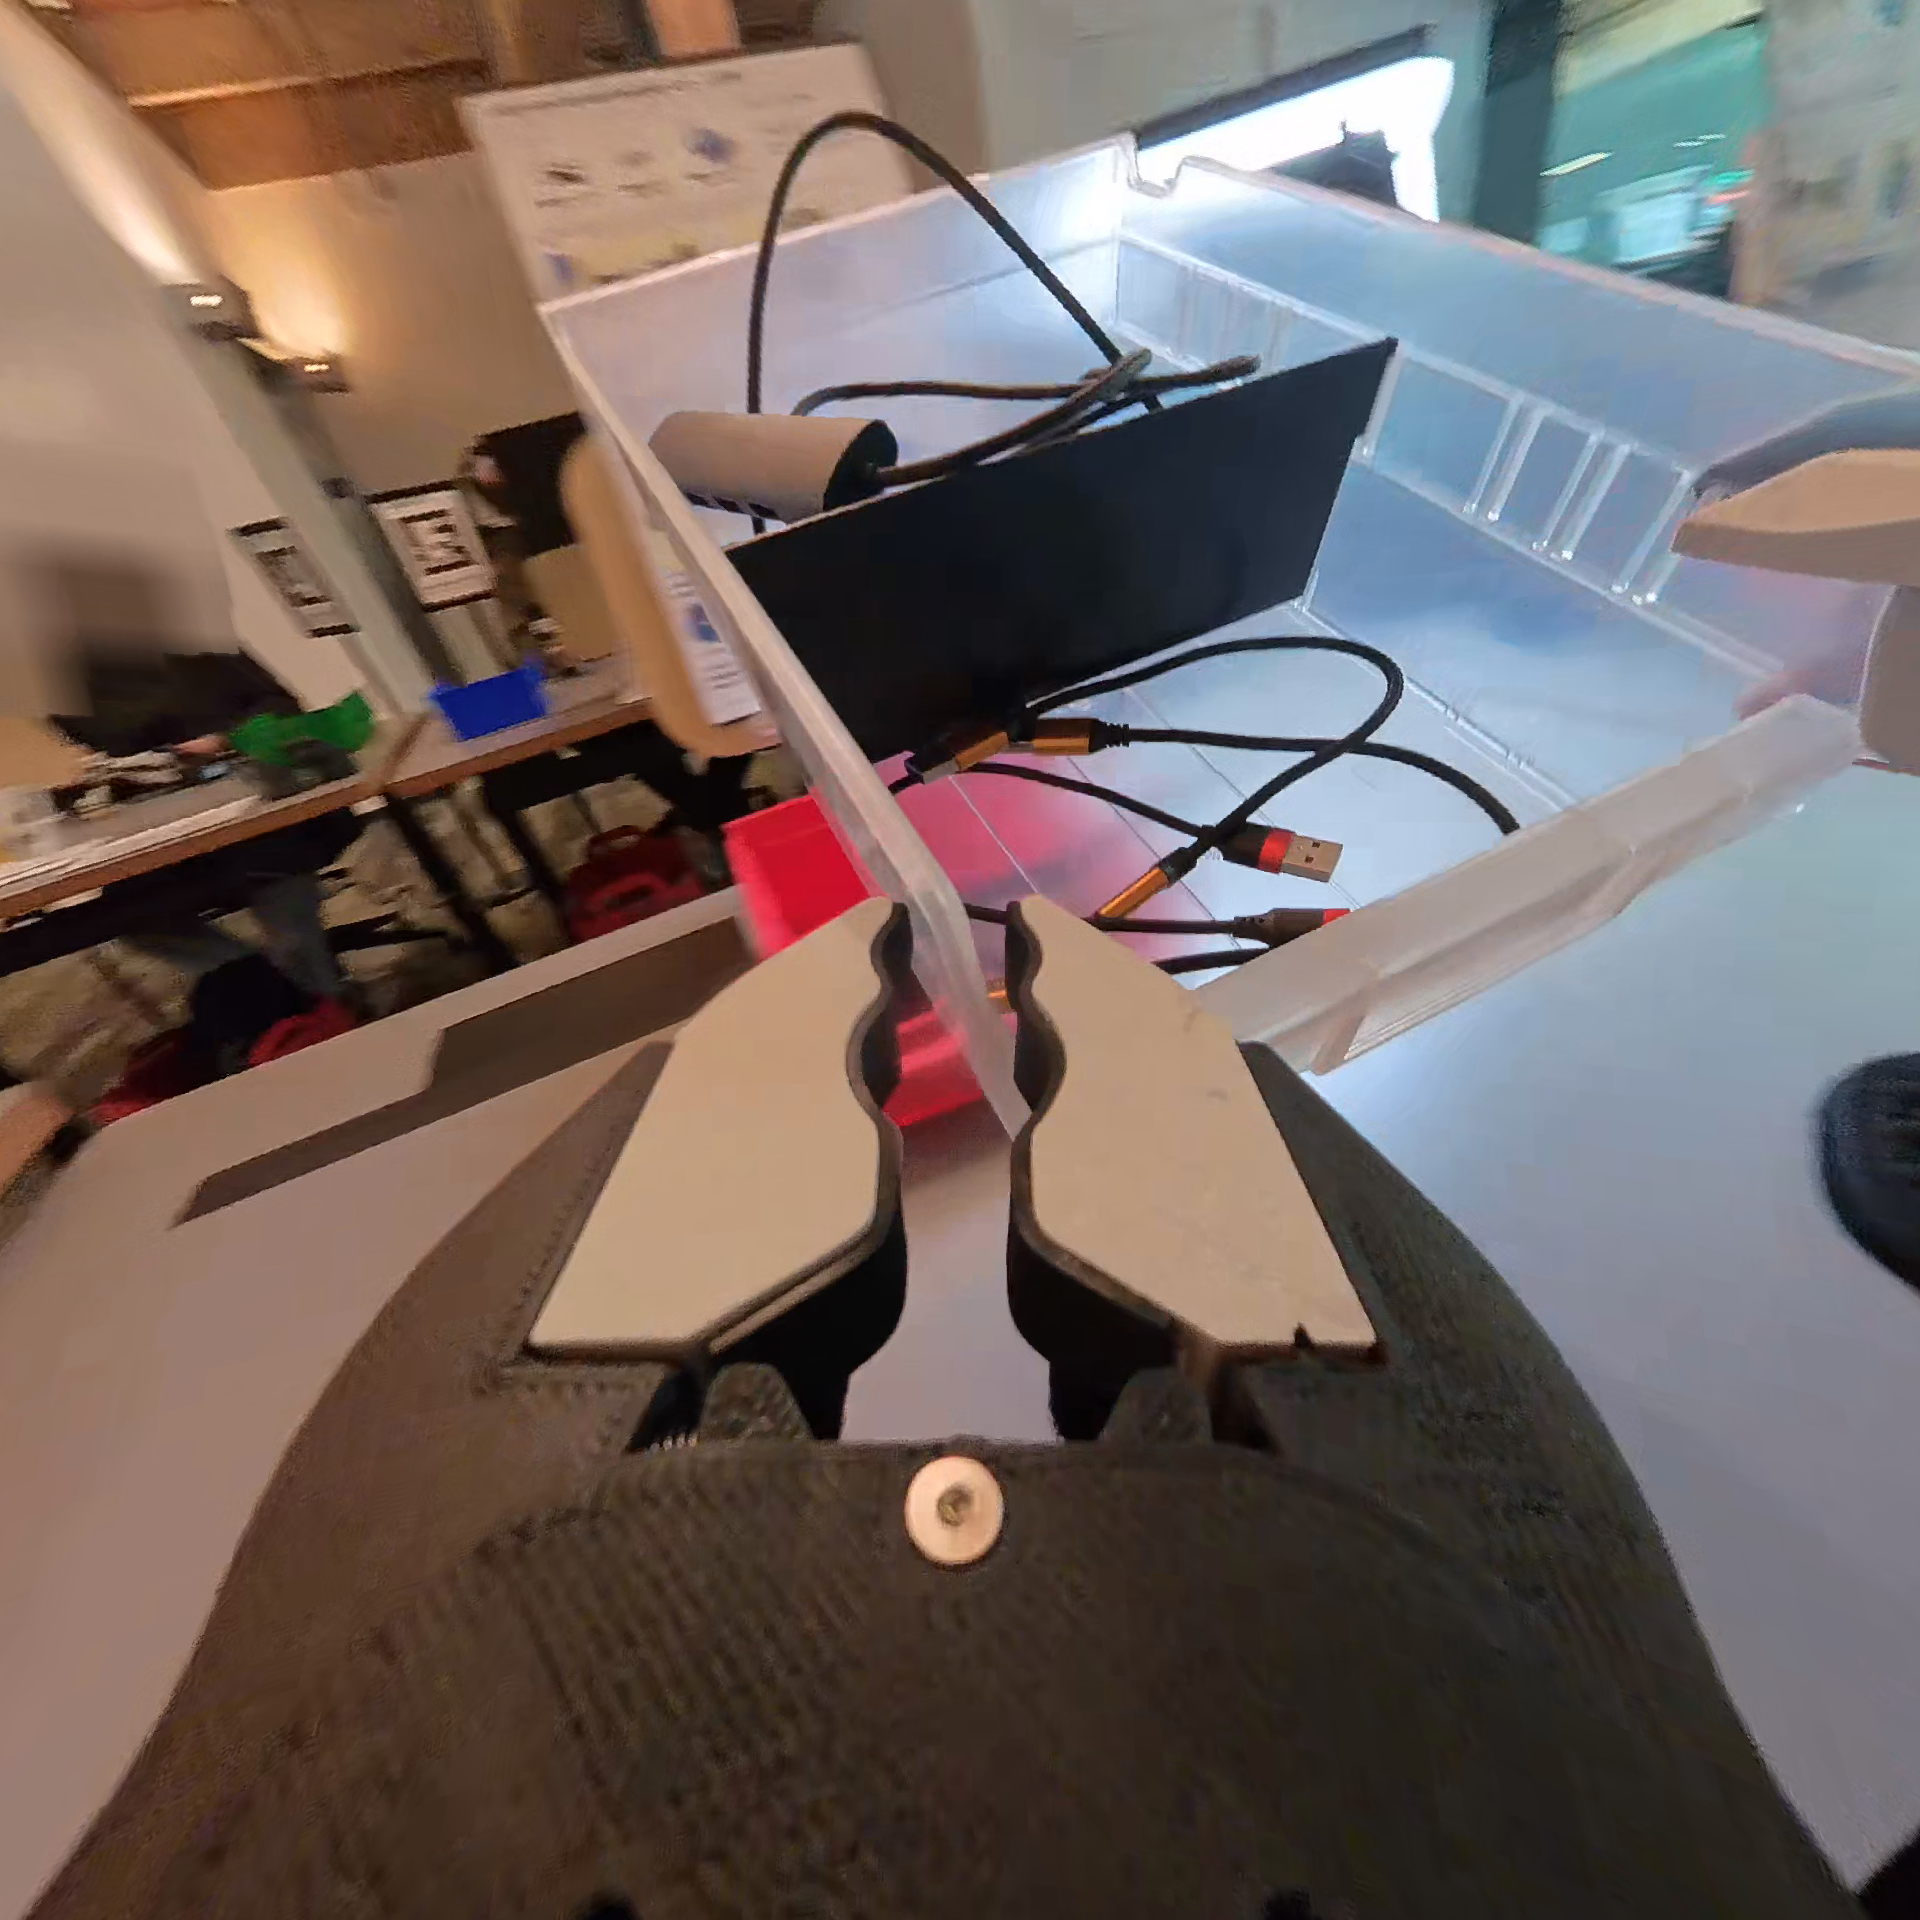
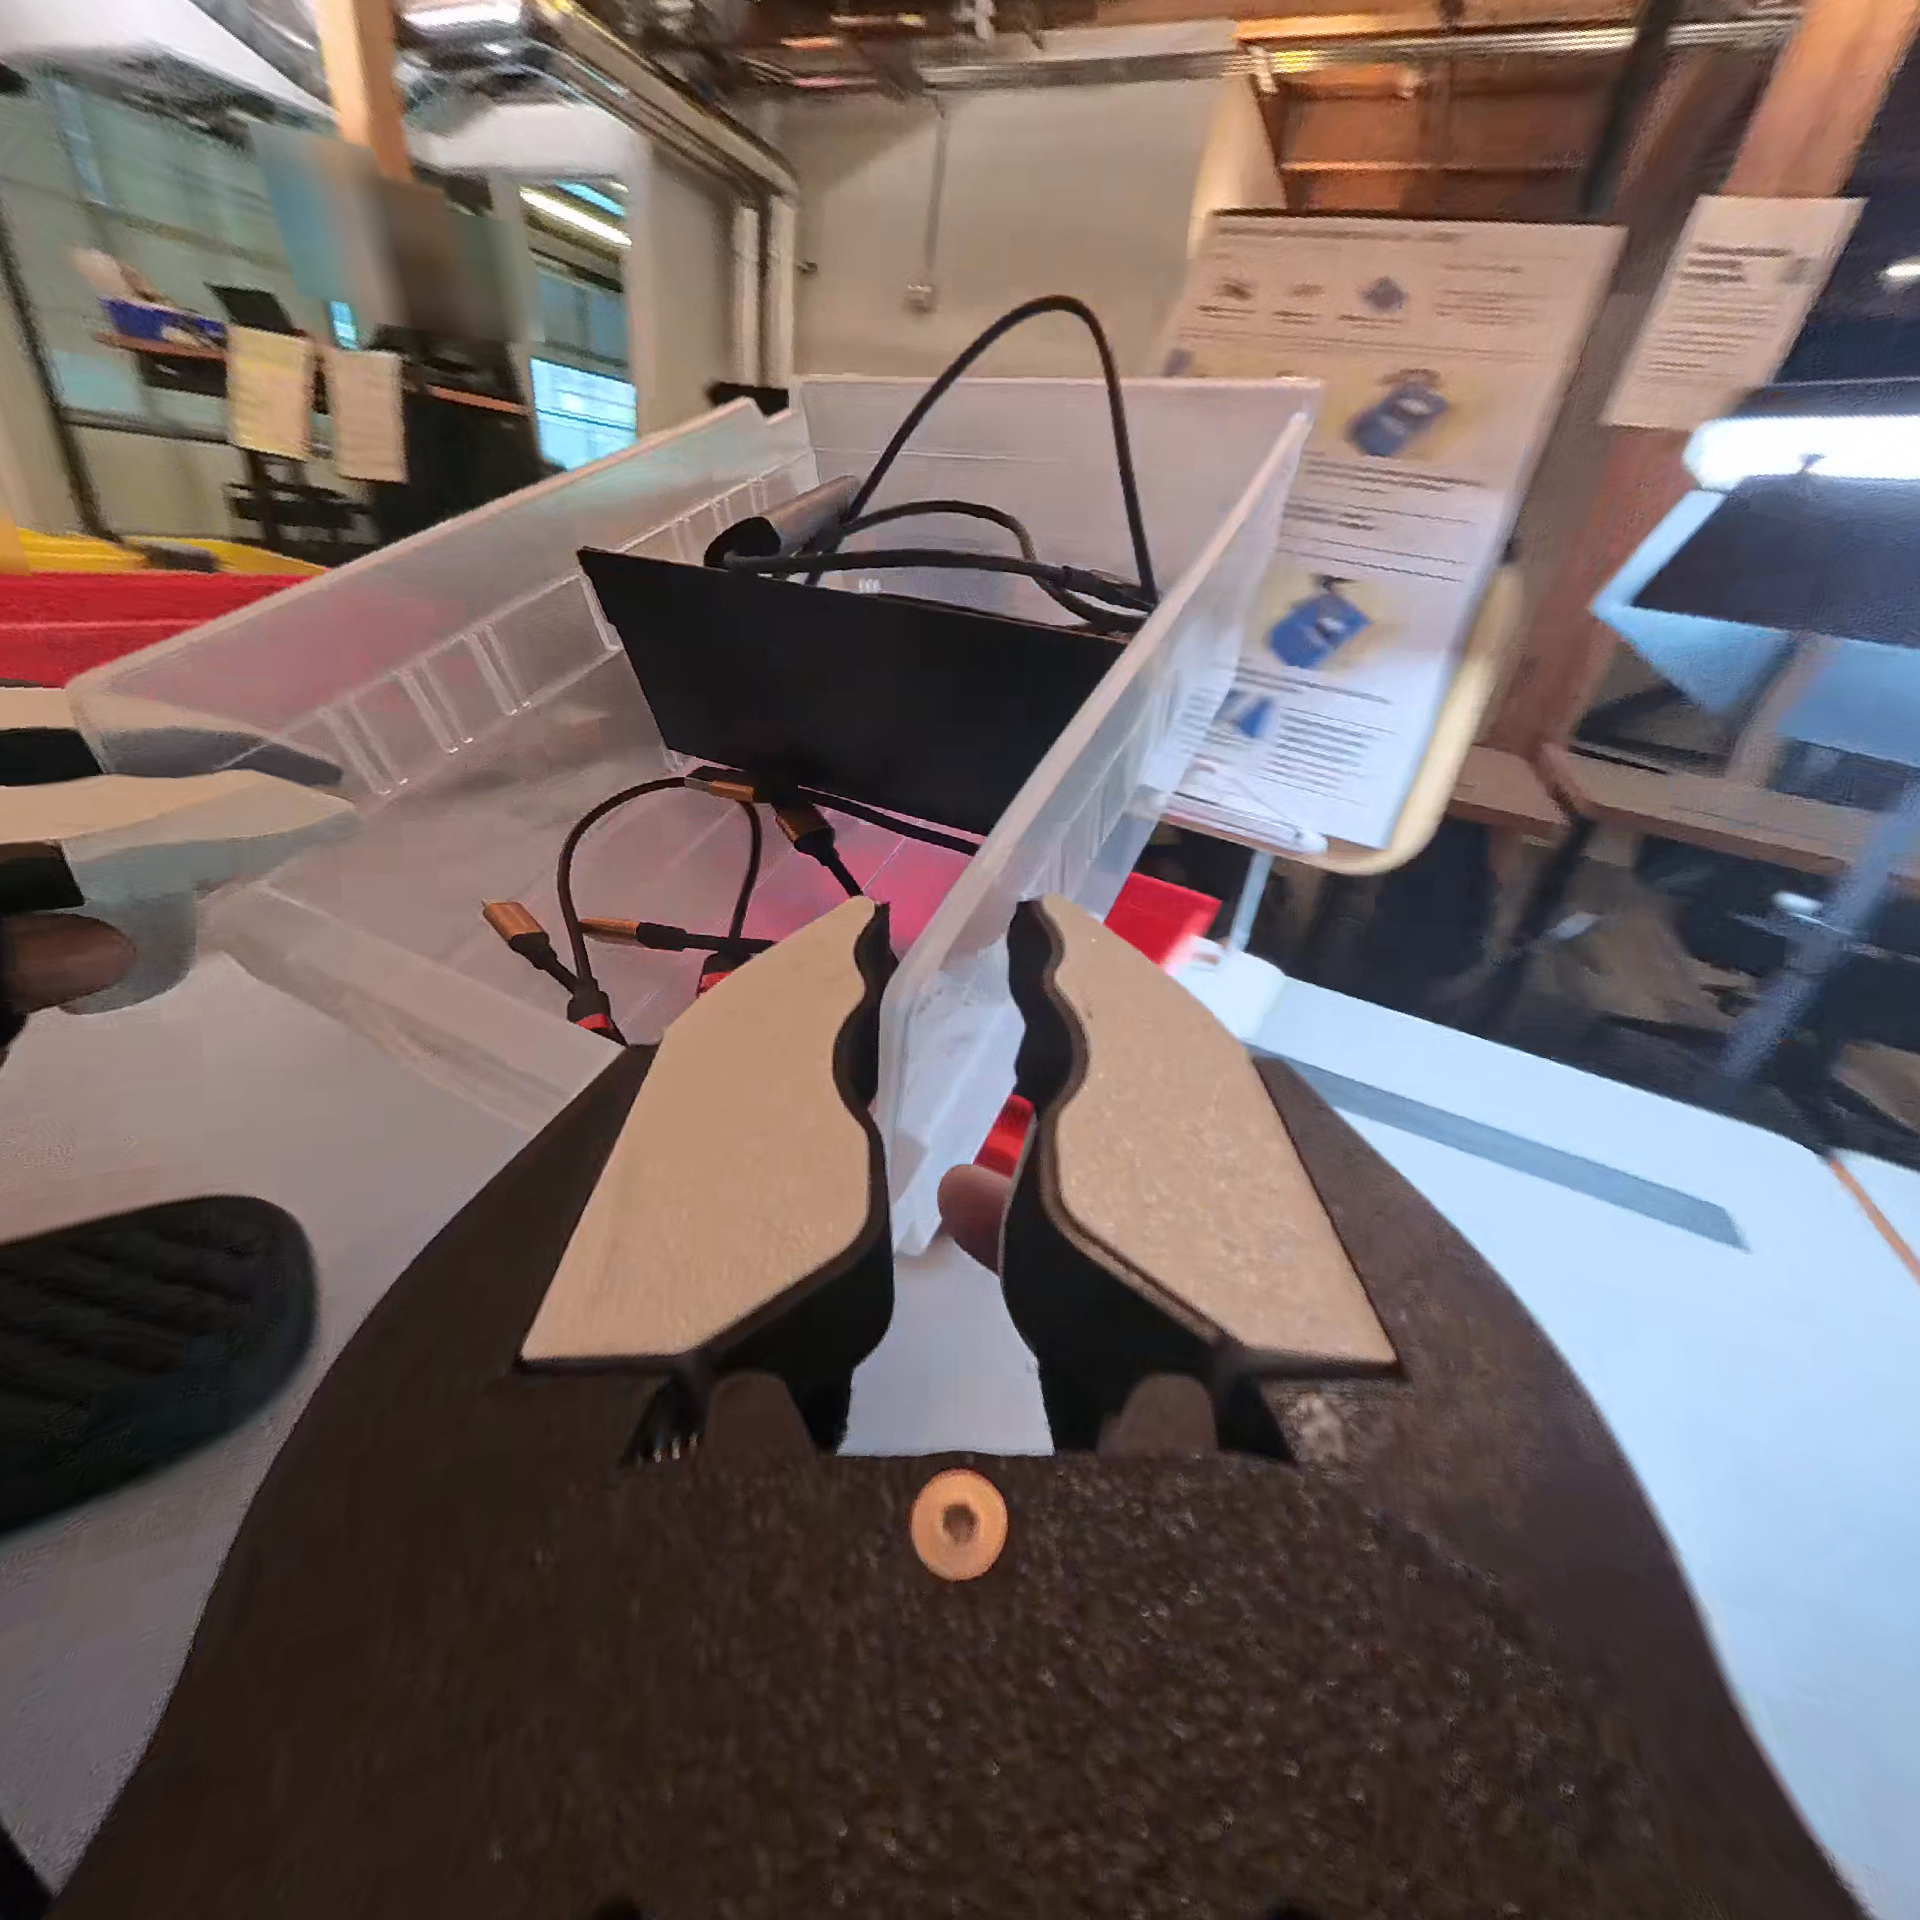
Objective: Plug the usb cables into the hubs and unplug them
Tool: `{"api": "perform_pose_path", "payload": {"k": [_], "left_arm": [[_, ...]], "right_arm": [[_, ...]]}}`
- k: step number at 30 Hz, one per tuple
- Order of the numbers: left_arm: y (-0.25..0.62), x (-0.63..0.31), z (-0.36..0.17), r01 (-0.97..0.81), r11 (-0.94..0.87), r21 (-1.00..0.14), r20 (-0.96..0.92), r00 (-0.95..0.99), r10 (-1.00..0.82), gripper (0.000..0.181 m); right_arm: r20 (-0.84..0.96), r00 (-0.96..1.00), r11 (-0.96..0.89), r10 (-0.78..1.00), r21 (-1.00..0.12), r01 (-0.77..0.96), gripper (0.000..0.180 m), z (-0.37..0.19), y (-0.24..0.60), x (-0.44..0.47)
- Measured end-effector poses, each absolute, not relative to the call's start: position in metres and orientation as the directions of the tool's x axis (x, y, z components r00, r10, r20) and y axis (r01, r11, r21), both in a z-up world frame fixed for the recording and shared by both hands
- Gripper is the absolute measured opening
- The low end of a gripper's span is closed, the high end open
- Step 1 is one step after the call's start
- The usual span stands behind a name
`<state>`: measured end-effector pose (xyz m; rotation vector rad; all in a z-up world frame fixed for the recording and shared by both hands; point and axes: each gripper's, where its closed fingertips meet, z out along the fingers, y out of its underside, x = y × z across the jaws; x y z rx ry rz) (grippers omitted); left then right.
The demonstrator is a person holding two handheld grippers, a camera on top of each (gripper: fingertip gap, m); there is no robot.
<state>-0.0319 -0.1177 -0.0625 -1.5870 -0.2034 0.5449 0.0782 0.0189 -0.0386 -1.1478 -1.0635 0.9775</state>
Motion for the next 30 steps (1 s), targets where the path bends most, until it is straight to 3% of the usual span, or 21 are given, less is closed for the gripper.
{"api": "perform_pose_path", "payload": {"k": [6,13,20,22,23,25,27,30], "left_arm": [[-0.225,-0.124,-0.063,-0.119,-0.105,-0.987,-0.159,0.718,0.678,0.011],[-0.285,-0.204,-0.138,-0.006,-0.247,-0.969,-0.194,0.637,0.746,0.004],[-0.246,-0.219,-0.204,0.082,-0.276,-0.958,-0.139,0.71,0.691,0.007],[-0.235,-0.215,-0.219,0.15,-0.336,-0.93,-0.106,0.766,0.634,0.028],[-0.237,-0.215,-0.216,0.167,-0.317,-0.934,-0.081,0.764,0.64,0.041],[-0.243,-0.208,-0.186,0.071,-0.258,-0.963,-0.11,0.775,0.623,0.042],[-0.241,-0.193,-0.165,-0.02,-0.309,-0.951,-0.197,0.81,0.553,0.042],[-0.208,-0.154,-0.173,-0.108,-0.5,-0.86,-0.271,0.925,0.267,0.044]], "right_arm": [[0.081,-0.056,0.081,0.995,-0.997,0.001,0.026,-0.069,-0.065,-0.047],[0.021,-0.235,0.058,0.972,-0.987,0.149,0.033,-0.164,-0.128,-0.12],[0.073,-0.126,0.108,0.989,-0.949,0.297,0.029,-0.225,-0.093,-0.125],[0.085,-0.192,0.147,0.978,-0.93,0.338,0.032,-0.228,-0.085,-0.12],[0.074,-0.213,0.144,0.974,-0.93,0.339,0.044,-0.222,-0.081,-0.115],[0.091,-0.241,0.163,0.966,-0.94,0.3,0.063,-0.201,-0.065,-0.102],[0.142,-0.261,0.216,0.955,-0.935,0.281,0.062,-0.184,-0.041,-0.091],[0.329,-0.26,0.408,0.908,-0.835,0.37,0.062,-0.183,0.007,-0.093]]}}
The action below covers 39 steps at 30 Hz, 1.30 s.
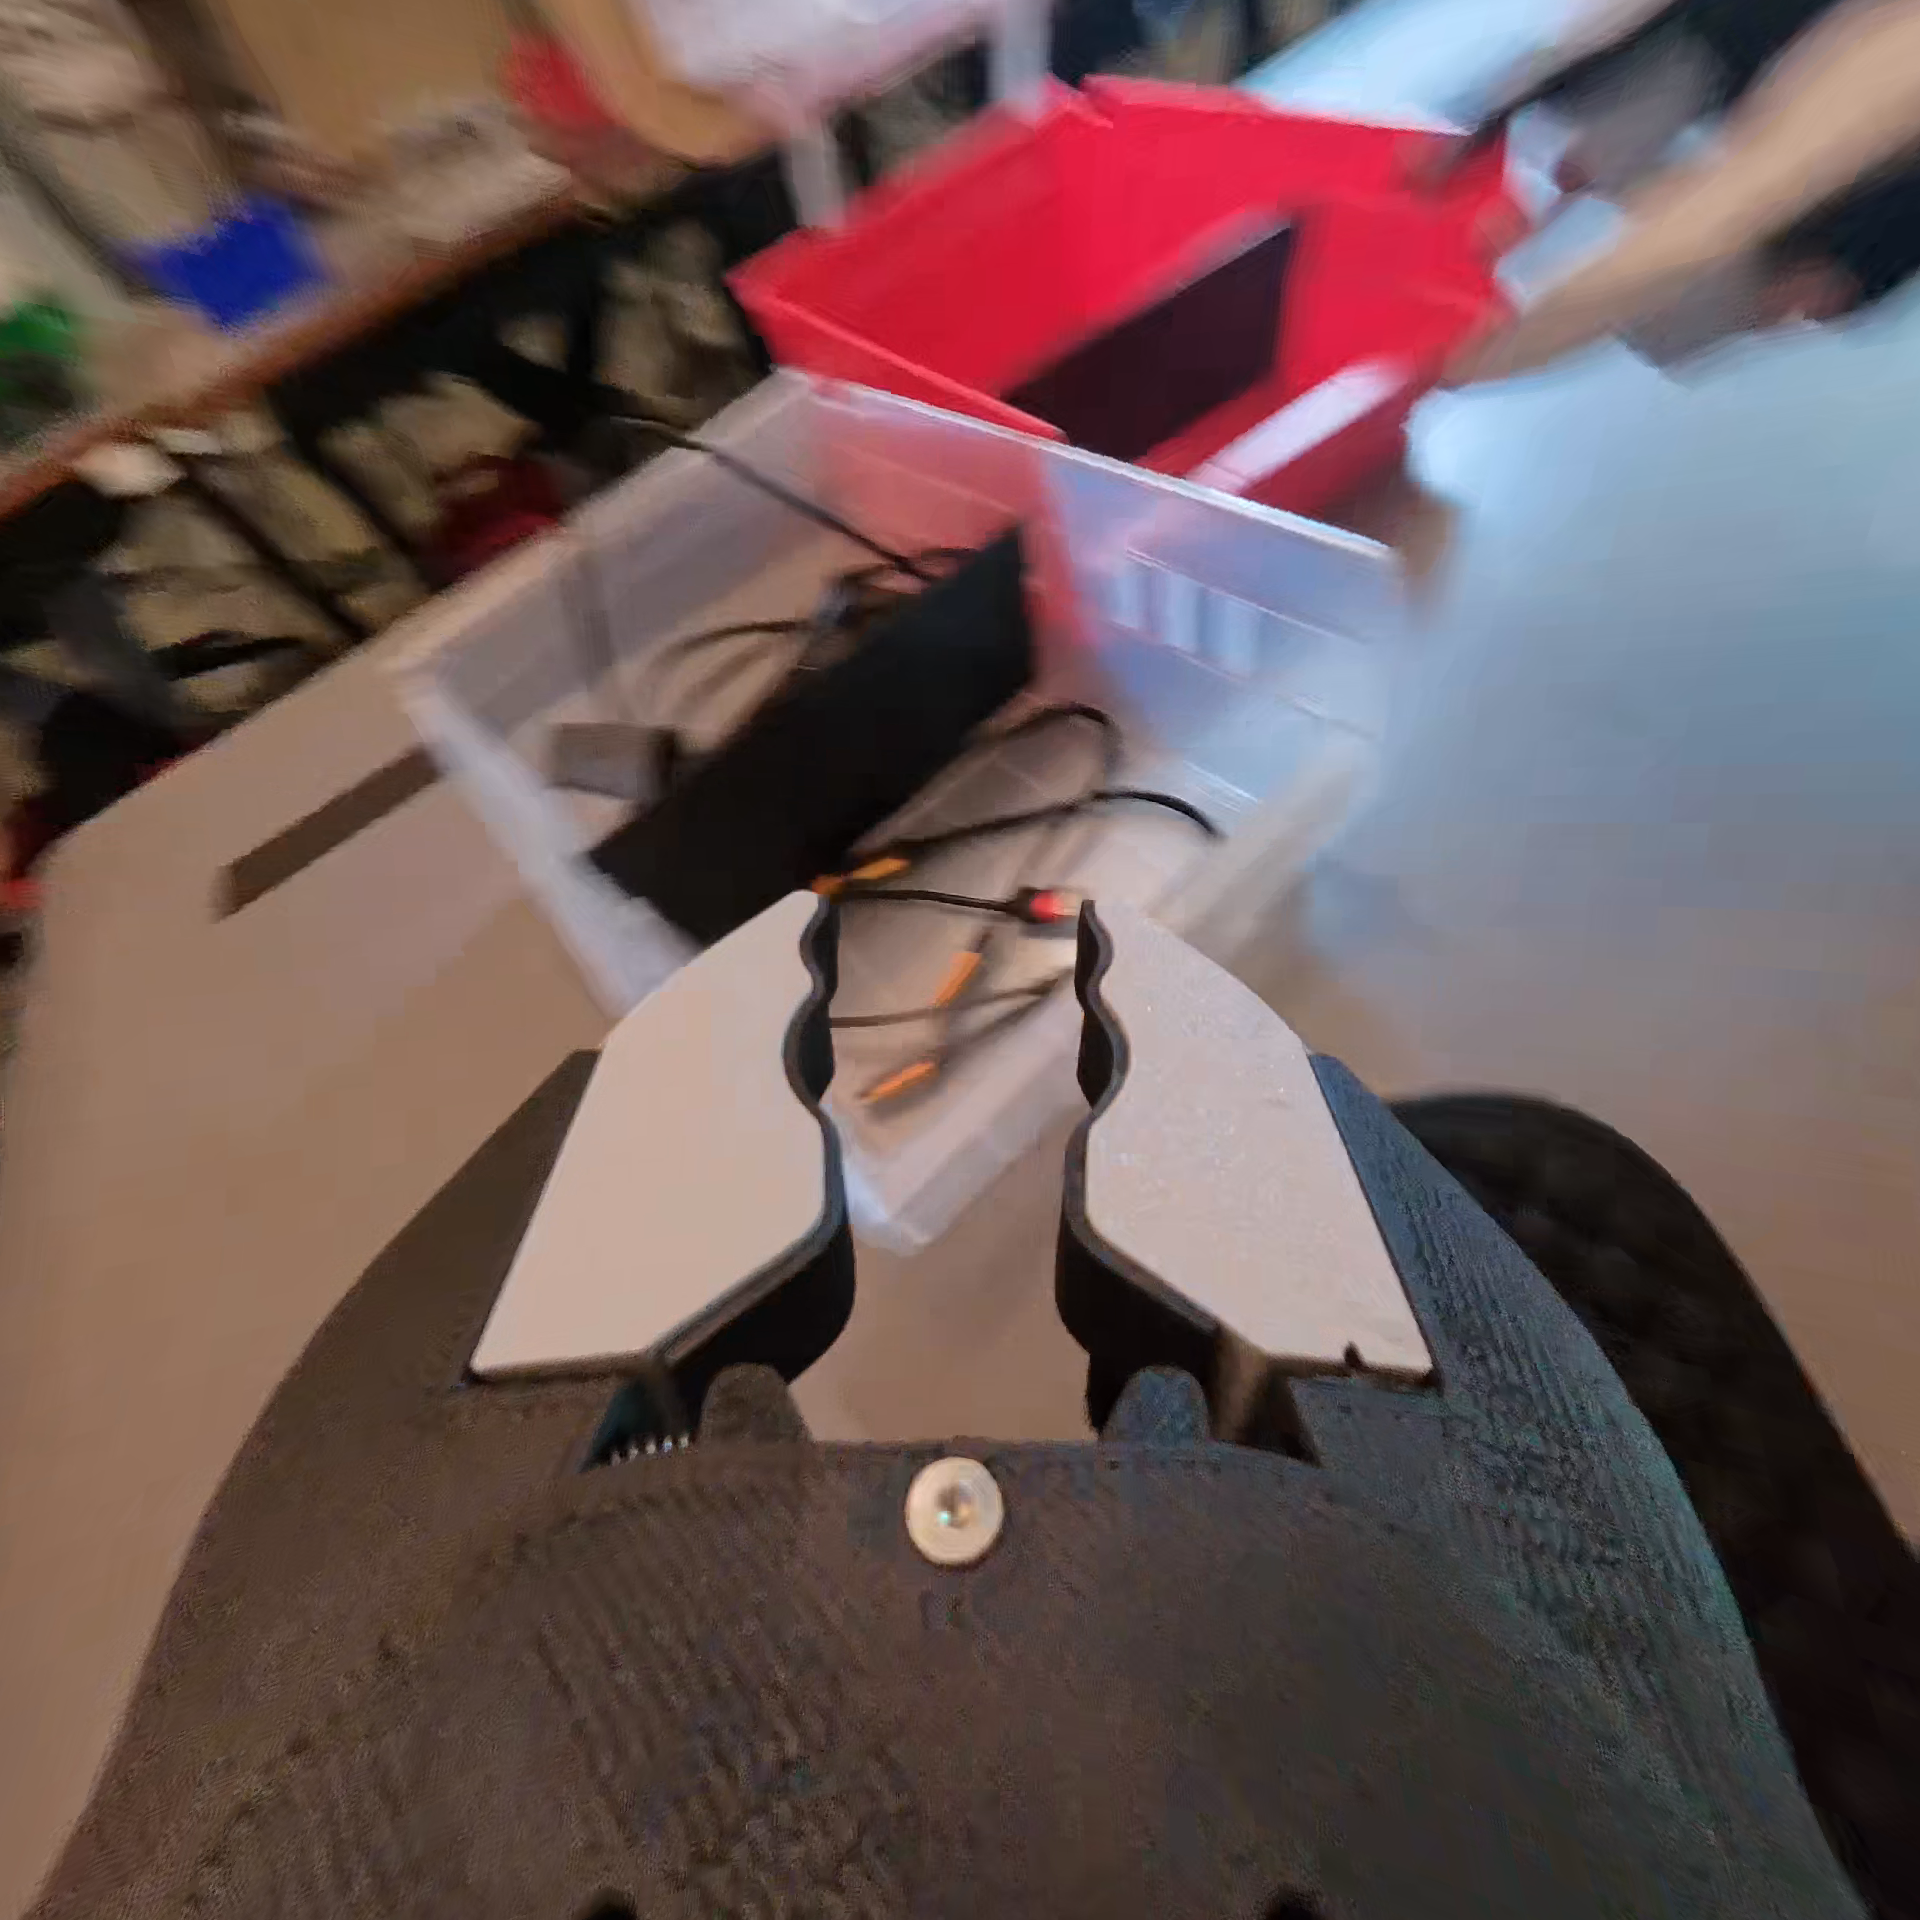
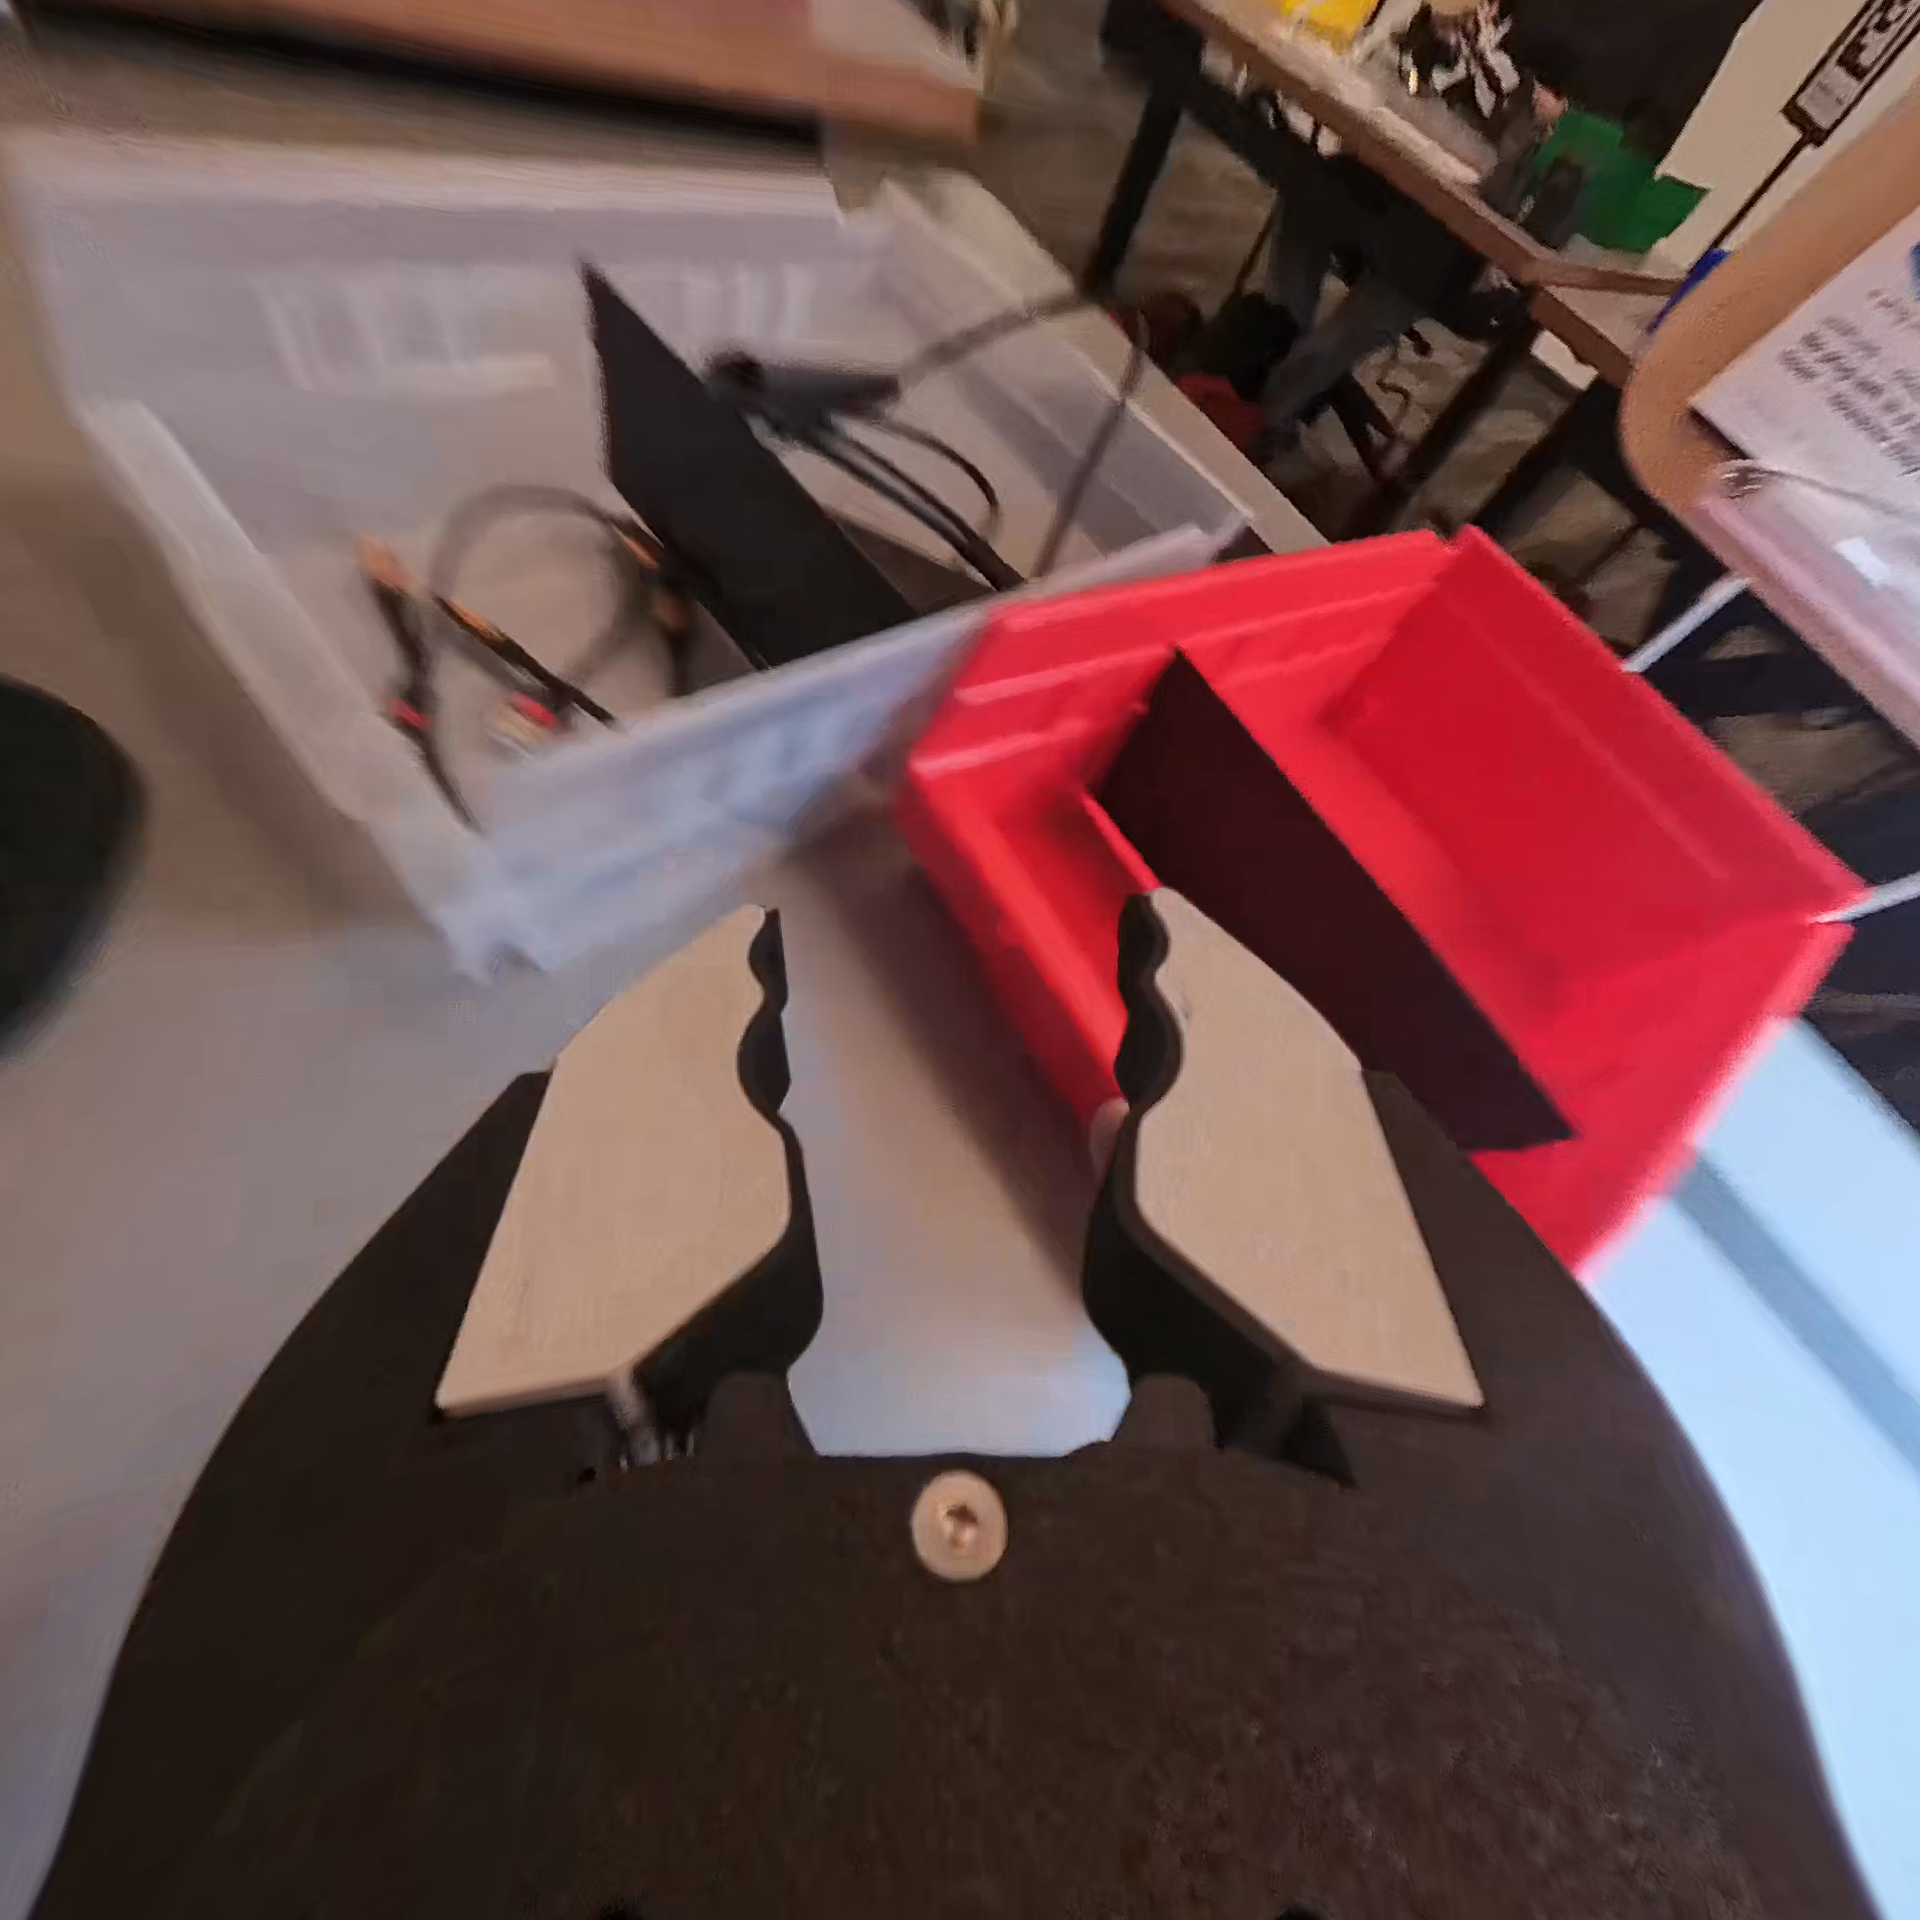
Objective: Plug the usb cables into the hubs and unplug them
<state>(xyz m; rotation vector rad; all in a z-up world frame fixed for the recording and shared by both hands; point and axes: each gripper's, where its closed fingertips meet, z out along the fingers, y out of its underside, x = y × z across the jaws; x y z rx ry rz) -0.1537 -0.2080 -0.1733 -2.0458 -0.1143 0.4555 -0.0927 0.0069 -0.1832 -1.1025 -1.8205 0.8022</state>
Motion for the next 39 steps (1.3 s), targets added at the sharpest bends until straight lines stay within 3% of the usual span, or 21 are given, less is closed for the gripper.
{"api": "perform_pose_path", "payload": {"k": [2,6,8,10,14,25,30,39], "left_arm": [[-0.184,-0.131,-0.199,-0.203,-0.638,-0.743,-0.306,0.95,0.054,0.048],[-0.158,-0.133,-0.262,-0.38,-0.825,-0.418,-0.367,0.901,-0.229,0.053],[-0.154,-0.136,-0.286,-0.415,-0.853,-0.315,-0.31,0.895,-0.321,0.037],[-0.147,-0.132,-0.292,-0.425,-0.839,-0.34,-0.253,0.901,-0.353,0.03],[-0.143,-0.134,-0.292,-0.42,-0.809,-0.411,-0.293,0.901,-0.319,0.029],[-0.159,-0.126,-0.29,-0.416,-0.777,-0.473,-0.355,0.897,-0.264,0.031],[-0.152,-0.141,-0.29,-0.392,-0.784,-0.481,-0.343,0.907,-0.243,0.032],[-0.125,-0.201,-0.29,-0.338,-0.806,-0.487,-0.356,0.919,-0.17,0.032]], "right_arm": [[0.438,-0.34,0.554,0.832,-0.689,0.468,0.065,-0.204,0.03,-0.104],[0.493,-0.55,0.737,0.674,-0.404,0.541,0.068,-0.255,0.044,-0.131],[0.479,-0.608,0.771,0.633,-0.317,0.553,0.048,-0.275,0.047,-0.137],[0.511,-0.586,0.773,0.628,-0.327,0.544,0.03,-0.273,0.054,-0.139],[0.44,-0.544,0.699,0.714,-0.408,0.587,0.031,-0.271,0.067,-0.093],[0.567,-0.253,0.57,0.784,-0.494,0.657,0.034,-0.265,0.097,0.074],[0.618,-0.195,0.548,0.761,-0.451,0.705,0.032,-0.265,0.148,0.064],[0.679,-0.262,0.621,0.686,-0.357,0.698,0.031,-0.27,0.243,0.003]]}}
